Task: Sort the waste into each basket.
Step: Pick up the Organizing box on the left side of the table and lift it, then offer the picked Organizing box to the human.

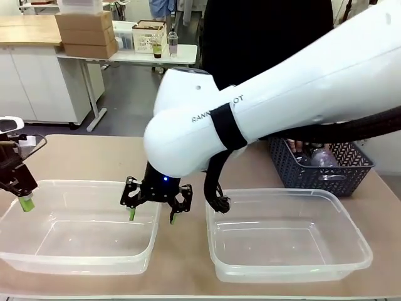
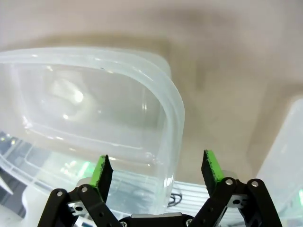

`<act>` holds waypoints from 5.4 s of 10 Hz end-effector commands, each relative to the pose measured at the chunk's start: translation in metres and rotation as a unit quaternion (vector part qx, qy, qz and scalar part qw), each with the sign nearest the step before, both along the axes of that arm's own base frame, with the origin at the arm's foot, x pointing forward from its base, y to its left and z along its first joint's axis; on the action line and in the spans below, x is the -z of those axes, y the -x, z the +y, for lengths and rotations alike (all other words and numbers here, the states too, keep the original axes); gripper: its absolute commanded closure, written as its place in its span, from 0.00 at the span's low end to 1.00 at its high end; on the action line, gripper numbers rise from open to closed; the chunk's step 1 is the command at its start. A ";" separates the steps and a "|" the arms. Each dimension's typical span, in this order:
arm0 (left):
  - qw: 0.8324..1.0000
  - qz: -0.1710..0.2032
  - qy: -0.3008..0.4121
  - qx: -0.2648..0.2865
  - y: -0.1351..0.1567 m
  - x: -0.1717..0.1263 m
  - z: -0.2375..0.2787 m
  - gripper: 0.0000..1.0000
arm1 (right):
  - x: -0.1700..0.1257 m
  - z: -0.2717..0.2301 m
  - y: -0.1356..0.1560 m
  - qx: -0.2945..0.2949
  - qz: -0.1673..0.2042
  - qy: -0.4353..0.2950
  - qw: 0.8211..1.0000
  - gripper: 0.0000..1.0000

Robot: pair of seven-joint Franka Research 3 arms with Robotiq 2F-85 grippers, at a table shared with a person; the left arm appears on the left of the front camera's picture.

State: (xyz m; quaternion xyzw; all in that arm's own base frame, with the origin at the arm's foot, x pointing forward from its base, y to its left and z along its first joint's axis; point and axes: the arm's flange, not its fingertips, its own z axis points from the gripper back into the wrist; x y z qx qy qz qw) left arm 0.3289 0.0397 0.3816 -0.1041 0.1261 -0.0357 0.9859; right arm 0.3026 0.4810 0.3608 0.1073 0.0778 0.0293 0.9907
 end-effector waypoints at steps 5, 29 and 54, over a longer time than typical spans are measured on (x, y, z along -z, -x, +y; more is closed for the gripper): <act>0.999 -0.017 0.025 0.022 0.062 0.051 -0.024 1.00 | -0.002 0.018 -0.006 0.020 0.017 0.069 0.997 1.00; 0.993 -0.055 0.071 -0.082 -0.001 -0.132 -0.105 0.93 | -0.143 -0.110 -0.048 -0.066 0.050 0.090 0.993 0.95; 1.000 -0.005 0.025 -0.013 -0.073 -0.094 -0.232 0.93 | -0.106 -0.248 -0.066 0.069 0.056 0.000 0.996 0.95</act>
